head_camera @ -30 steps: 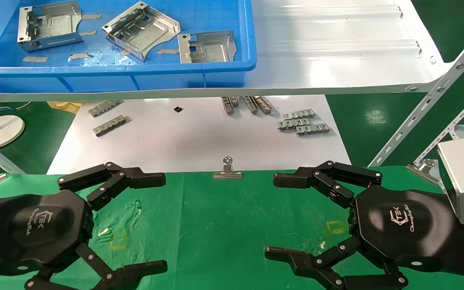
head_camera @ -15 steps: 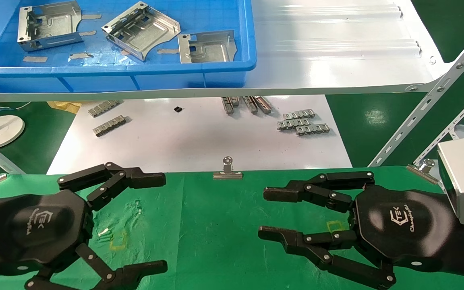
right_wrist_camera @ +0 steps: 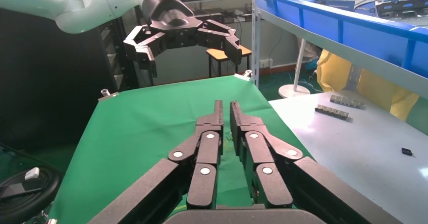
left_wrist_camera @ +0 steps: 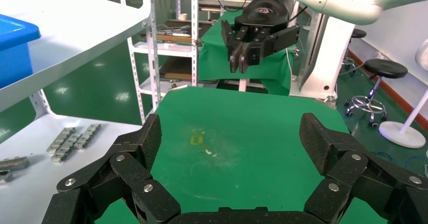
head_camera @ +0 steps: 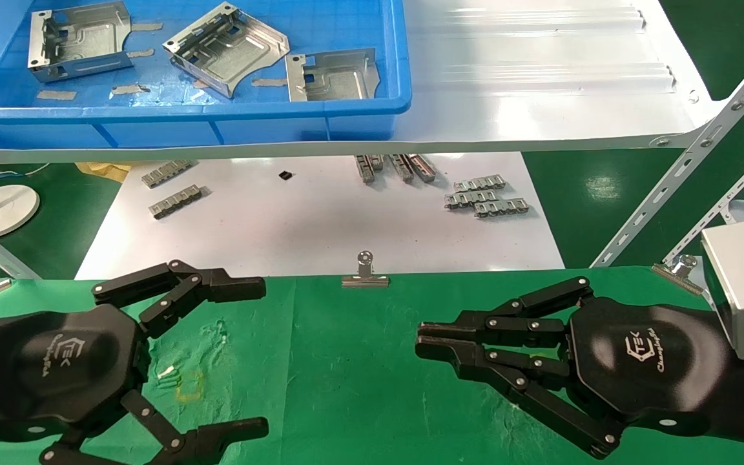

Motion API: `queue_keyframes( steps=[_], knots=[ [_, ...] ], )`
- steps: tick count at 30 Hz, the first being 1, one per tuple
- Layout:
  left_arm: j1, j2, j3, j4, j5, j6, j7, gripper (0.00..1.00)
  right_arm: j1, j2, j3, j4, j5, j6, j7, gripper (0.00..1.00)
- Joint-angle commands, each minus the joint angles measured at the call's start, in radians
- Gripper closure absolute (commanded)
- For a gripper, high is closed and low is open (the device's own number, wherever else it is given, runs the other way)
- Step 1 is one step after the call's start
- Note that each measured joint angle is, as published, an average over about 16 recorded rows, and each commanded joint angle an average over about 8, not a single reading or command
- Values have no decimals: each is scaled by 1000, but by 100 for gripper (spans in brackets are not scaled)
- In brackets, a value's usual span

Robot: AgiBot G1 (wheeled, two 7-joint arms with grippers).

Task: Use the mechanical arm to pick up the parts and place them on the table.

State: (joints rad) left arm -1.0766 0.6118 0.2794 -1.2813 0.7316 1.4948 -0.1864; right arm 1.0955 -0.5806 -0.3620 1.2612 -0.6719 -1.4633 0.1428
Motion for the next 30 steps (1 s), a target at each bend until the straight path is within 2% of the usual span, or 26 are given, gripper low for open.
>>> queue_keyframes(
  steps=[1,6,10,17,25,27,29,30],
  knots=[
    [1,0,0,0,0,1,0,0,0,0,0,0,0,0,0,100],
    [-18,4,-2,5,7,-14,-2,0,0,0,0,0,0,0,0,100],
    [-101,26,0,37,43,-62,-22,0,0,0,0,0,0,0,0,100],
    [-412,148,54,236,204,-168,-49,0,0,0,0,0,0,0,0,100],
    [-783,364,196,687,503,-317,-17,0,0,0,0,0,0,0,0,100],
    [-845,409,226,793,562,-364,0,1,0,0,0,0,0,0,0,93],
    [-893,449,252,889,615,-421,13,17,0,0,0,0,0,0,0,68],
    [-914,467,264,933,639,-453,18,29,0,0,0,0,0,0,0,56]
  ],
)
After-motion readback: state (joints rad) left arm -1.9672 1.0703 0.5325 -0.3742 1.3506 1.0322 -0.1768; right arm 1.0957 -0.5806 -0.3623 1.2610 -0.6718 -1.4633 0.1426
